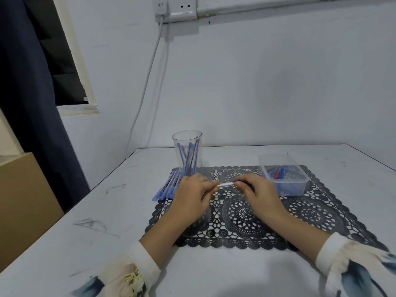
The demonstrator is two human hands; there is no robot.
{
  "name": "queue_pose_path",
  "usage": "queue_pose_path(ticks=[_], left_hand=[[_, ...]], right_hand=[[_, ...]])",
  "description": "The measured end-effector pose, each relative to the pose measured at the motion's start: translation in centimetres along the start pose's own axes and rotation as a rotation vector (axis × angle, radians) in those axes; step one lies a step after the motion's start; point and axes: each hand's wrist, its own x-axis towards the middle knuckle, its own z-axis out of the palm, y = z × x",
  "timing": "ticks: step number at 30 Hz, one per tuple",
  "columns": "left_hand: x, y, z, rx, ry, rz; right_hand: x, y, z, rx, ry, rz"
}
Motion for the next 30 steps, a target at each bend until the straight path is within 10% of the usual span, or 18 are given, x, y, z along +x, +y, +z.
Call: queue_pose_path(ticks=[30], left_hand=[[0.12,-0.65,0.07,0.008,0.072,0.11]], right_hand=[[-0.09,0.87,0.16,-0.107,-0.095,-0.158]])
